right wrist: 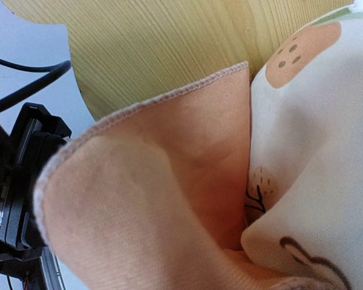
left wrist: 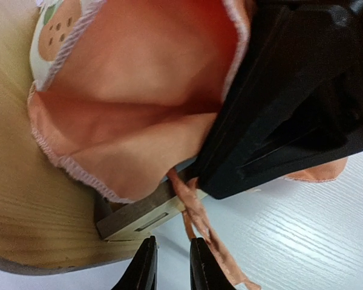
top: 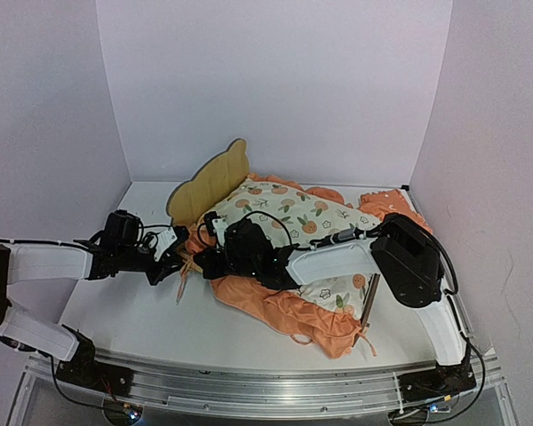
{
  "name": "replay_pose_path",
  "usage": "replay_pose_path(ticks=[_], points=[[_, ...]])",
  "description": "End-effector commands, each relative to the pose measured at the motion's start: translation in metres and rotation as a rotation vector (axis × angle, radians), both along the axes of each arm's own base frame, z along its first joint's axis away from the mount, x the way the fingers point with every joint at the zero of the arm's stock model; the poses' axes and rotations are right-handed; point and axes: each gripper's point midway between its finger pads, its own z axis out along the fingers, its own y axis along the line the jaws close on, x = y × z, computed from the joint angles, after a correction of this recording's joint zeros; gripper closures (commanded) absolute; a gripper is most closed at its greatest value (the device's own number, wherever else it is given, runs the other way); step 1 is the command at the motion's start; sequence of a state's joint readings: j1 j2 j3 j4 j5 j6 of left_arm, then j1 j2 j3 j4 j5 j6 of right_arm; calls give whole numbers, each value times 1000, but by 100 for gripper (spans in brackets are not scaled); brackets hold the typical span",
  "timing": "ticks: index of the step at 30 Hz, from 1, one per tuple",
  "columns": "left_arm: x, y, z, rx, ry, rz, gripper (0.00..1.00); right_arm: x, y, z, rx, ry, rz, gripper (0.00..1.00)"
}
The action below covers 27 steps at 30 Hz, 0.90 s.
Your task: Set up the pet bed
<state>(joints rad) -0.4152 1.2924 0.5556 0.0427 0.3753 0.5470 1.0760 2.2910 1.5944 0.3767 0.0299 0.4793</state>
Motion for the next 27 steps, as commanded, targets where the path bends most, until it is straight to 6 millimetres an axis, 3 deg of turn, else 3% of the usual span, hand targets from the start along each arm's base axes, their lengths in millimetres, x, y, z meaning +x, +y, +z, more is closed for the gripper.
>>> replay_pose_path(ticks=[1, 11, 27], points=[[-8, -21, 11, -79, -36, -138, 79, -20, -17, -68, -166, 127, 20, 100], [-17, -31, 15, -137, 36, -189, 75, -25, -15, -70, -161, 146, 44, 100], [11, -31, 22, -157, -35, -96, 80, -33, -15, -72, -163, 162, 72, 100]])
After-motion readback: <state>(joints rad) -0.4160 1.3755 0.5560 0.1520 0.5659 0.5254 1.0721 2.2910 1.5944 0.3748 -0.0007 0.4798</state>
